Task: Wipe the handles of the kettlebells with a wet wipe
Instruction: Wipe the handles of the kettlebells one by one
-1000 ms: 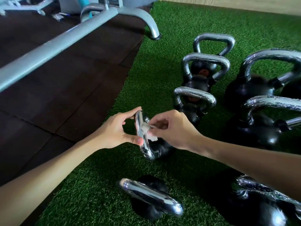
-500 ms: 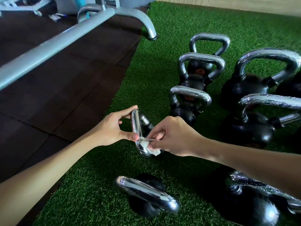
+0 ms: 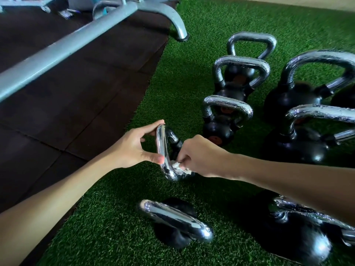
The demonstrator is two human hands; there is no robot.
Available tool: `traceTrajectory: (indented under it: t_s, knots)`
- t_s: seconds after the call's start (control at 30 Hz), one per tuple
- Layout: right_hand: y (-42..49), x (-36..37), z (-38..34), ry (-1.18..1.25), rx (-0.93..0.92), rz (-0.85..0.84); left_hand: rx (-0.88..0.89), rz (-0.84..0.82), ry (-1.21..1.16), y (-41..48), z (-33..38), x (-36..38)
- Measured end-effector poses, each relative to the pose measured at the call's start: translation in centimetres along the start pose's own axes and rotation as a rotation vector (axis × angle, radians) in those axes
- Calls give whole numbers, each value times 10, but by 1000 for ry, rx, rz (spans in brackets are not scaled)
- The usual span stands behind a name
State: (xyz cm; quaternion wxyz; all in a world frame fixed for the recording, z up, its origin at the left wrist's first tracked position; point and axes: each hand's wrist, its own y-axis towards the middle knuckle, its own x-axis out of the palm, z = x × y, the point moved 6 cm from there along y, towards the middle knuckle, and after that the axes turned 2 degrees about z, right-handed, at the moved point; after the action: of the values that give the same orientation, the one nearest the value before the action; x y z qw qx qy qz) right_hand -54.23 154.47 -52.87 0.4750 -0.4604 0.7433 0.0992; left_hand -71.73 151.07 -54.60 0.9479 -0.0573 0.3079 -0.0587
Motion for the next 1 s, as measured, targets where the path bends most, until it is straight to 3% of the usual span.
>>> traceTrajectory:
  t_s: [0.13, 0.27, 0.47, 0.57, 0.73, 0.93, 1.0]
  knots:
    - [4, -1, -3, 195, 9, -88, -27, -7, 22, -4, -3, -3]
    - [10, -1, -5, 332, 57, -56, -54, -1, 42, -5, -5, -3]
    - [8, -2, -3, 313, 108, -167, -60, 2, 53, -6, -8, -4]
    - [10, -4, -3, 370, 139, -124, -88, -8, 66, -6, -13, -6]
    - [28, -17, 6, 486, 241, 113, -10, -1, 8, -7, 1, -1]
    - [18, -2, 4, 436, 192, -68, -30, -8, 14, -7, -2, -3]
    - [22, -6, 5, 444, 188, 30, -33, -5, 21, -8, 3, -2]
